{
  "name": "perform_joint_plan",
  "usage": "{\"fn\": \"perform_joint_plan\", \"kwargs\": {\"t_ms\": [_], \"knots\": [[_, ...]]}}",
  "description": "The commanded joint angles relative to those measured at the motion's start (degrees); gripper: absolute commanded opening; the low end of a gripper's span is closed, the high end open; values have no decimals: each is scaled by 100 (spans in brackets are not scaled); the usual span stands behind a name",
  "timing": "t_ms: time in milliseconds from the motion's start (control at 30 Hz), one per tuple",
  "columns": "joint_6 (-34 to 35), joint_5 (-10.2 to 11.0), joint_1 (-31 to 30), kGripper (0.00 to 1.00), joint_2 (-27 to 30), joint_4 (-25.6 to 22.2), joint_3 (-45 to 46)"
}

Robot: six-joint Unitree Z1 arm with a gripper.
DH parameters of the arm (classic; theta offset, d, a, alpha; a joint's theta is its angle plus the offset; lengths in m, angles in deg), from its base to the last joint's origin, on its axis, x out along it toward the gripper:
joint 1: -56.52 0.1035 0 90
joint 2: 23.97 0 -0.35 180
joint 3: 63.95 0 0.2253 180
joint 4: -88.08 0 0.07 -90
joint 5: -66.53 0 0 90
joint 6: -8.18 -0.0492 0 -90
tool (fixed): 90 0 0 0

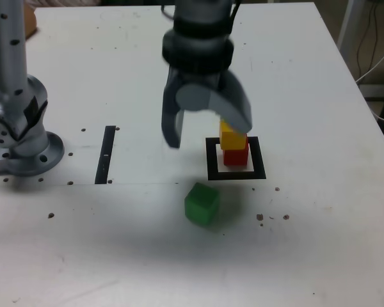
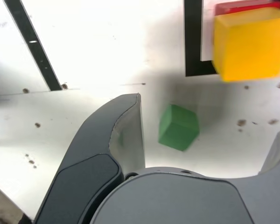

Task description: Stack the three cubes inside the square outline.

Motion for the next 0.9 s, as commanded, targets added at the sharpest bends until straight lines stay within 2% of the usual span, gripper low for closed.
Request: {"fn": "perform_joint_plan", "kwargs": {"t_ms": [0,100,167,267,367,467,633,867], "knots": [[80,-50,-25,100,231,981,627],[273,-28,-44,100,452,1829,1302],[444,17,-48,100,539,1945,1507],[684,72,-57,99,561,1558,1427],[984,105,-118,99,445,686,985],[1285,177,-258,98,311,112,580],[1719,192,-695,97,137,-256,47],[2035,-55,-1275,97,-110,-366,-46]]}}
